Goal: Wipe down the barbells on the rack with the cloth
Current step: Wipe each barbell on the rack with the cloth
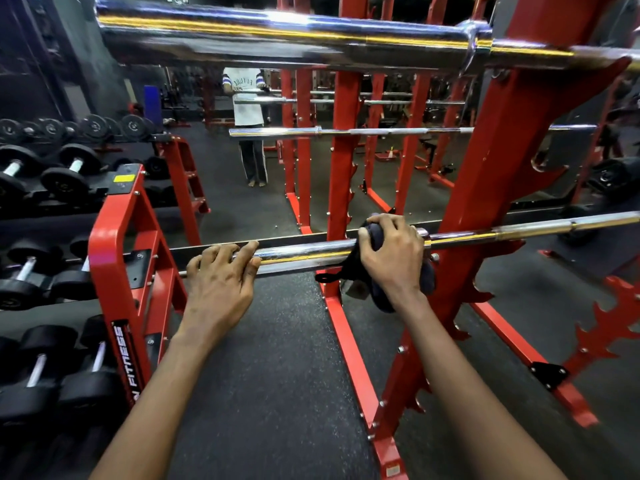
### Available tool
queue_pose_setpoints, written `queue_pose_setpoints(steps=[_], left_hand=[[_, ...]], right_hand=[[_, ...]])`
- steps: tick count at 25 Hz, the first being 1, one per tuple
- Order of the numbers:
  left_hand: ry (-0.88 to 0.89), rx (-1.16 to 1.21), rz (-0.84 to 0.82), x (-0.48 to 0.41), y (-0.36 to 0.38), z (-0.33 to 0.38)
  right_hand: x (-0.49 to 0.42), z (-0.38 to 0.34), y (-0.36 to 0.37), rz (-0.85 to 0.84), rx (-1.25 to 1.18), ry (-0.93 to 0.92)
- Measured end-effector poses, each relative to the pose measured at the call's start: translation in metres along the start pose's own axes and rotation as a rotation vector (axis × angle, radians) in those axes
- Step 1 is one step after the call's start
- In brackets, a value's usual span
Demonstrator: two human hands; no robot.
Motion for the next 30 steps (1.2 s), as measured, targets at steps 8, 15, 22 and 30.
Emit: queue_pose_setpoints(steps=[8, 15, 22, 30], left_hand=[[0.019, 0.028, 0.086, 0.001, 0.002, 0.000], [0.024, 0.017, 0.118, 0.001, 0.004, 0.000], [0.037, 0.017, 0.141, 0.001, 0.005, -0.002], [0.014, 0.028, 0.099, 0.002, 0.005, -0.003]], right_hand=[[0.005, -0.038, 0.011, -0.112, -0.098, -0.216], [0.008, -0.037, 0.012, -0.024, -0.049, -0.041], [0.009, -0.033, 0.009, -0.036, -0.203, -0.139], [0.042, -0.092, 0.031, -0.088, -0.172, -0.308]])
Point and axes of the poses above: each hand's wrist, its own x-axis away from the middle knuckle, its own y-axis out of the palm, z = x × y, the point moved 6 cm from there along -x, towards the middle knuckle, and after that the axes turned 6 degrees about -z, right-handed, at the moved point
